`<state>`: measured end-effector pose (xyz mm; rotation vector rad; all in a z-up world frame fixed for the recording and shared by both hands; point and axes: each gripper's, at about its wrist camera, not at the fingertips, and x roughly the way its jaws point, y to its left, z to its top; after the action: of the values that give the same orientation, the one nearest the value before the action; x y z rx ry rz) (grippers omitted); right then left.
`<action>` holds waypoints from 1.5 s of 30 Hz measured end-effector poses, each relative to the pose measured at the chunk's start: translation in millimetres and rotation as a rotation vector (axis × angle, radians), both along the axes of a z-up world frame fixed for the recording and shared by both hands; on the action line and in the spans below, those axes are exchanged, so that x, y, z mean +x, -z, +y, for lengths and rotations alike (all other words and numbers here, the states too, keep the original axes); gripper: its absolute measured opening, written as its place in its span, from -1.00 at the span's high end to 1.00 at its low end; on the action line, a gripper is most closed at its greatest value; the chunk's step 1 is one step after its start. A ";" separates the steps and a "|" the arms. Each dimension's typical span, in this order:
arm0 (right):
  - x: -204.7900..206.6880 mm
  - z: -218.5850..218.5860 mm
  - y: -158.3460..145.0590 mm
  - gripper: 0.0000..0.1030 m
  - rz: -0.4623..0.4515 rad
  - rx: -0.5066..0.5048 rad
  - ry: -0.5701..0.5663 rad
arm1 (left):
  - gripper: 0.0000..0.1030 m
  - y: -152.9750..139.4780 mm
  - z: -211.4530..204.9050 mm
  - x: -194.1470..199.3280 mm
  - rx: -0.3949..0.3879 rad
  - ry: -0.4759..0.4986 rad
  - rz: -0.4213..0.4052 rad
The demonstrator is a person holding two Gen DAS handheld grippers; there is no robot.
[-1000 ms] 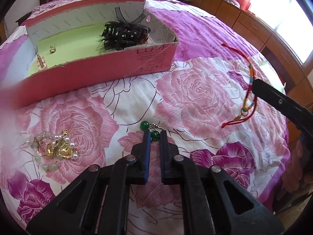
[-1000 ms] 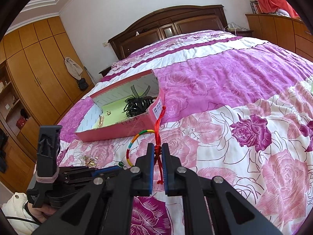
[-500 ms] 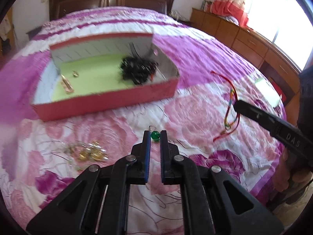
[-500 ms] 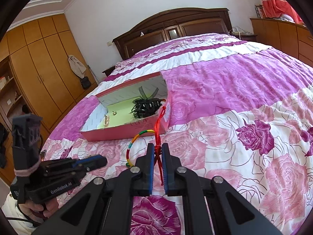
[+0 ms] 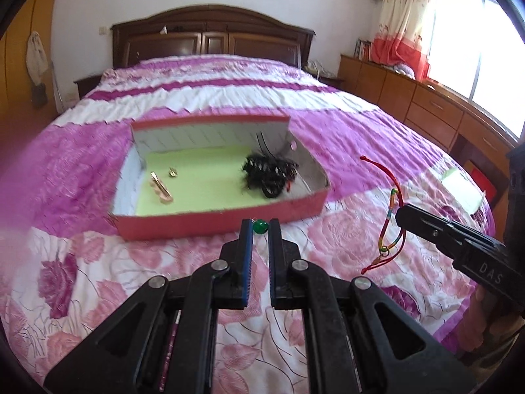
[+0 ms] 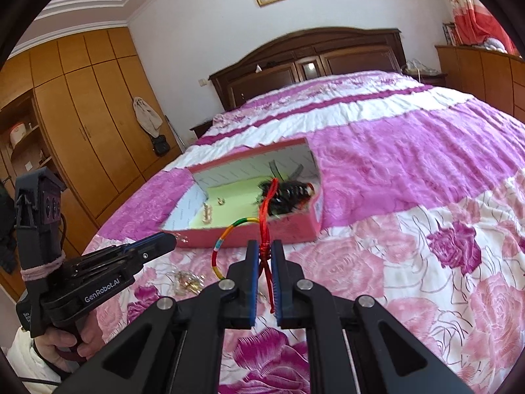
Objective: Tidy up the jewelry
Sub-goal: 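Carry the earring and bracelet with both tools into the pink box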
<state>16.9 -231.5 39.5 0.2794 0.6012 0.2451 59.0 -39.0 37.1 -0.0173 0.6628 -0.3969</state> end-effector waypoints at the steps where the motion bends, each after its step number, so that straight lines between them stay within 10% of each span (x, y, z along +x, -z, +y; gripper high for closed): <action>1: -1.1 3.9 -3.4 0.83 -0.019 -0.003 0.000 | 0.99 -0.5 0.7 -0.6 -0.002 -0.004 -0.009; 45: 52.2 69.1 -44.1 0.83 -0.271 -0.079 0.016 | 0.99 -31.6 38.9 31.7 -0.035 -0.146 -0.276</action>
<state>69.1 -162.4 83.6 0.1704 0.3392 0.2386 90.7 -0.1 68.6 -0.0434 0.3789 -0.2639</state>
